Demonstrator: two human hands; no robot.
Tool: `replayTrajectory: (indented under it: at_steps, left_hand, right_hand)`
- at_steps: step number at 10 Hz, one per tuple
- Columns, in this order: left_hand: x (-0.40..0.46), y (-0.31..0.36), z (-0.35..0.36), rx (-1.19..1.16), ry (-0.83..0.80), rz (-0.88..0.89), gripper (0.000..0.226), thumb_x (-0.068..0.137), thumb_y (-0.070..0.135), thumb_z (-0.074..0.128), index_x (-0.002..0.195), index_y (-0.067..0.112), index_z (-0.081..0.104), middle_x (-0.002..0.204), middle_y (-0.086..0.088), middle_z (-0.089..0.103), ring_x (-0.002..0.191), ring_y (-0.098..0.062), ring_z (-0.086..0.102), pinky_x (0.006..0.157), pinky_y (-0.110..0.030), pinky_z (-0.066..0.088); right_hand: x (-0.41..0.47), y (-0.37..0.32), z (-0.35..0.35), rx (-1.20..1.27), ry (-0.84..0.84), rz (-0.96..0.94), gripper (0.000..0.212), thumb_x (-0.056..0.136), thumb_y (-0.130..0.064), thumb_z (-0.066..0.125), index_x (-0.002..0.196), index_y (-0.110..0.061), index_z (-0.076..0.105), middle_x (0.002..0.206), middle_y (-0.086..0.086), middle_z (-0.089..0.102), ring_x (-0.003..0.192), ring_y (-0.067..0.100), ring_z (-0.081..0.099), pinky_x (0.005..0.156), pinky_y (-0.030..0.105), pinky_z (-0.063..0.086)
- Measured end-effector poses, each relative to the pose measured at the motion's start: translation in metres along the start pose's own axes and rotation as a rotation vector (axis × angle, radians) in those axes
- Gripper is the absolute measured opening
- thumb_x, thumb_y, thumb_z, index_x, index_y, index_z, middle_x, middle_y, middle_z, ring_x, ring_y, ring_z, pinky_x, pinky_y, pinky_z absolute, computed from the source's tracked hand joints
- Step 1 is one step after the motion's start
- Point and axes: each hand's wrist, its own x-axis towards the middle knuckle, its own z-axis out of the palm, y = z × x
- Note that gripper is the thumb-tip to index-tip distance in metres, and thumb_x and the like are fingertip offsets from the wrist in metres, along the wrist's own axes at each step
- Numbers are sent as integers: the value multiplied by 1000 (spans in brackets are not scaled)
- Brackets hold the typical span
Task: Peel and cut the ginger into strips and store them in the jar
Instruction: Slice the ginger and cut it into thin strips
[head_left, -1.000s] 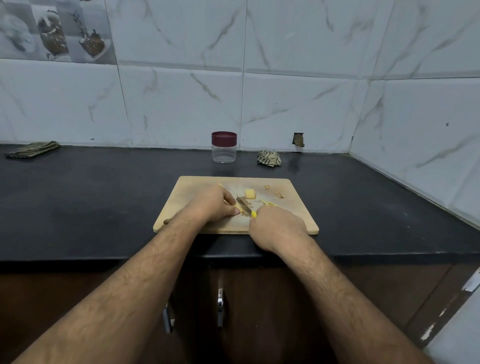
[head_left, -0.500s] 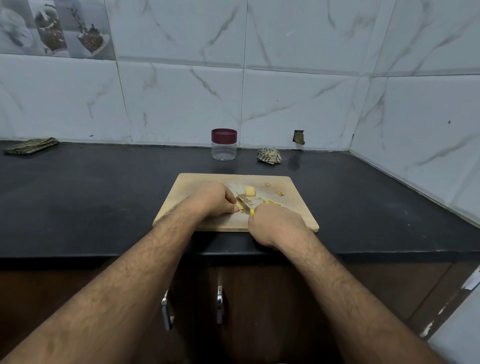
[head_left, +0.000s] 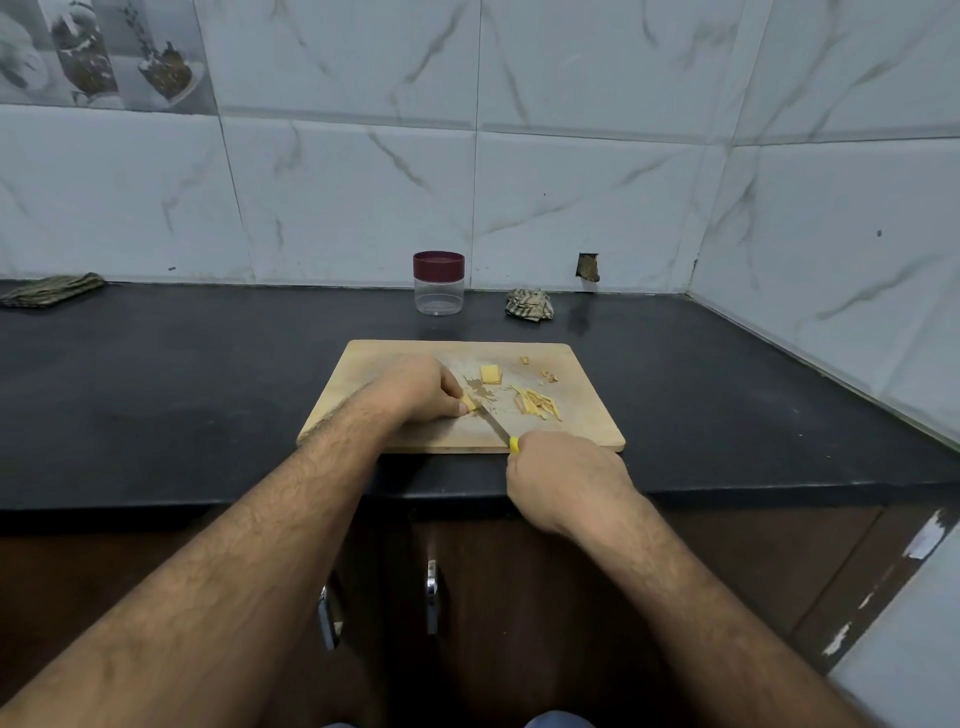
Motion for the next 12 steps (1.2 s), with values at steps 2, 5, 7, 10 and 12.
replayTrajectory:
  at_steps: [2, 5, 7, 10, 12]
  left_hand:
    - [-1, 0, -1, 23, -11, 3, 34, 88, 38, 70, 121, 26, 70, 122, 7, 67, 113, -13, 57, 95, -25, 43]
    - [1, -3, 1, 27, 0, 12, 35, 88, 40, 70, 121, 29, 69, 123, 8, 66, 112, -12, 57, 88, -22, 41]
    - [2, -5, 1, 26, 1, 20, 35, 88, 40, 69, 122, 28, 69, 124, 7, 66, 115, -13, 57, 93, -23, 42]
    - [1, -5, 3, 10, 15, 22, 31, 87, 38, 71, 117, 29, 71, 120, 7, 68, 112, -13, 58, 97, -28, 46]
    - [2, -6, 3, 4, 14, 27, 31, 87, 37, 71, 117, 28, 72, 121, 7, 68, 112, -13, 58, 98, -29, 46]
  right_hand:
    - [3, -3, -5, 41, 58, -4, 25, 99, -23, 40, 118, -17, 56, 112, 3, 60, 99, 23, 57, 75, 35, 45]
    - [7, -4, -13, 101, 18, 47, 25, 96, -17, 38, 109, -14, 58, 86, 1, 51, 87, 24, 53, 73, 34, 42]
    - [5, 3, -12, 140, 41, 33, 18, 98, -24, 36, 96, -16, 52, 82, 1, 52, 83, 24, 58, 67, 32, 40]
    - [23, -18, -9, 110, 68, 9, 35, 100, -26, 35, 125, -14, 58, 126, 7, 60, 110, 27, 56, 79, 34, 39]
    - [25, -21, -11, 93, 28, 19, 33, 99, -22, 37, 124, -13, 57, 126, 7, 60, 109, 26, 56, 79, 34, 40]
